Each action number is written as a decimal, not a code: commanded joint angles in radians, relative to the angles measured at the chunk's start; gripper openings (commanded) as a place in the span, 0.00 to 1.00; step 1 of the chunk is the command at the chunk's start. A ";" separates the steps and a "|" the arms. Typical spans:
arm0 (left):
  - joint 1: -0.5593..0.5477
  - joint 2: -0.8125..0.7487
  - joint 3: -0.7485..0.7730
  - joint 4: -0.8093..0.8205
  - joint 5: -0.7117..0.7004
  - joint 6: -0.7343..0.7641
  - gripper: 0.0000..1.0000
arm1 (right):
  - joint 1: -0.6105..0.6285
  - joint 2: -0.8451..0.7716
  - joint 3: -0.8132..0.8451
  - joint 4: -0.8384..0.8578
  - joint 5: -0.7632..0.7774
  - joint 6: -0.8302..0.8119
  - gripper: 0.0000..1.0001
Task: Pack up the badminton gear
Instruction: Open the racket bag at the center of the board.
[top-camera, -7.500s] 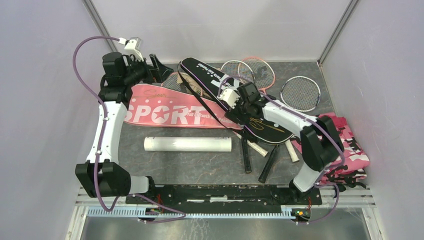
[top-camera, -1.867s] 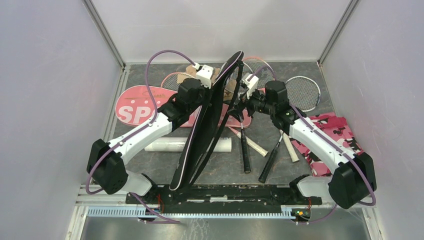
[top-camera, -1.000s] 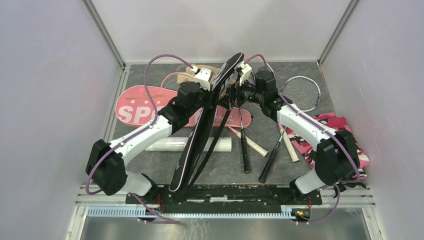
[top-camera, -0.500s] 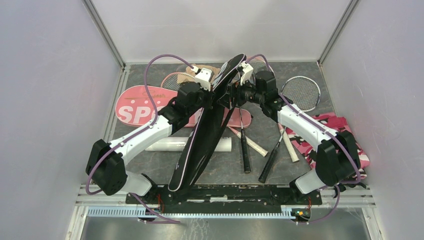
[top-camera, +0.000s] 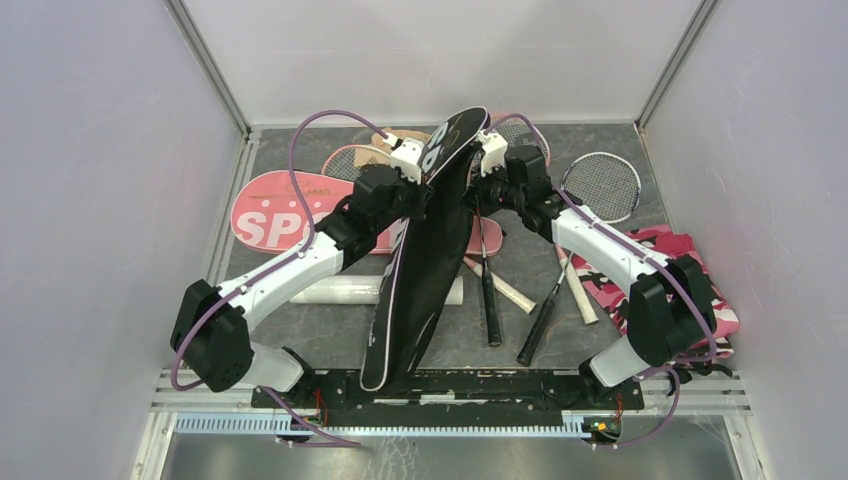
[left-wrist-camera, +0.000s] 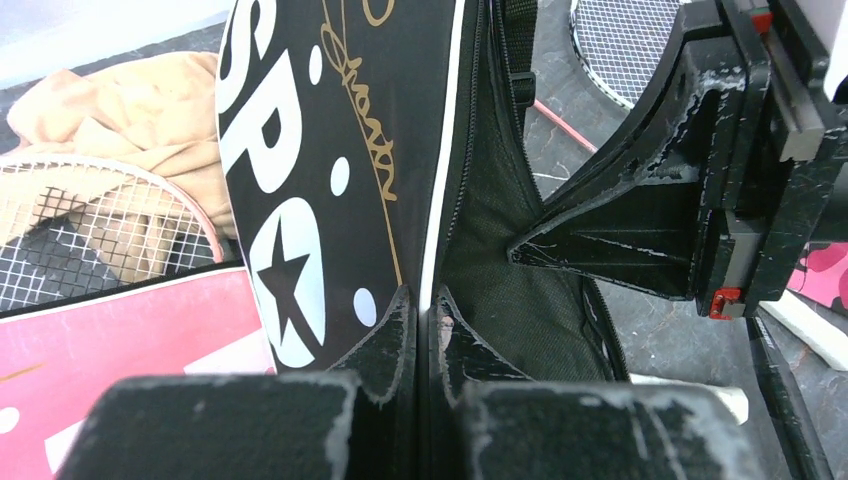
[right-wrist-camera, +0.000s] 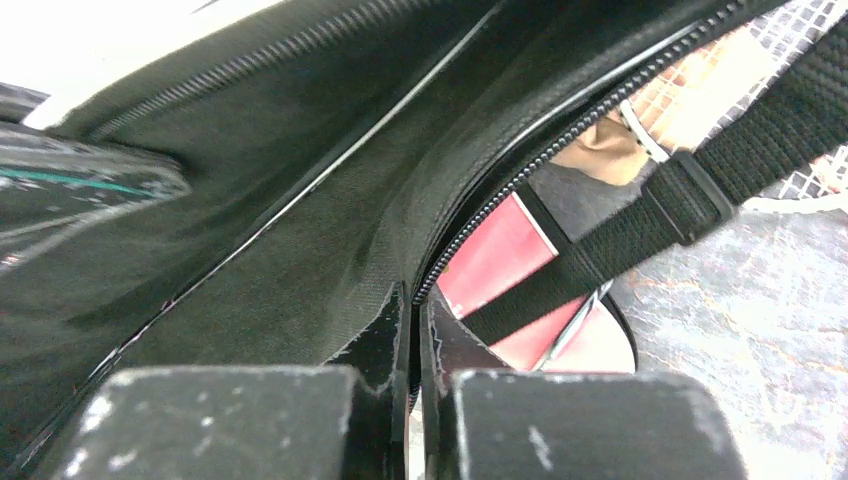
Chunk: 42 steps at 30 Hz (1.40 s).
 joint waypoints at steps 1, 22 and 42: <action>0.005 -0.047 0.005 0.067 -0.017 0.076 0.02 | -0.013 -0.062 -0.030 0.021 0.053 -0.064 0.00; 0.005 -0.068 0.047 -0.008 -0.308 0.161 0.02 | -0.029 -0.154 -0.139 0.019 0.150 -0.054 0.17; 0.013 -0.091 0.079 -0.053 -0.322 0.133 0.02 | -0.131 -0.307 -0.055 -0.094 0.042 -0.325 0.76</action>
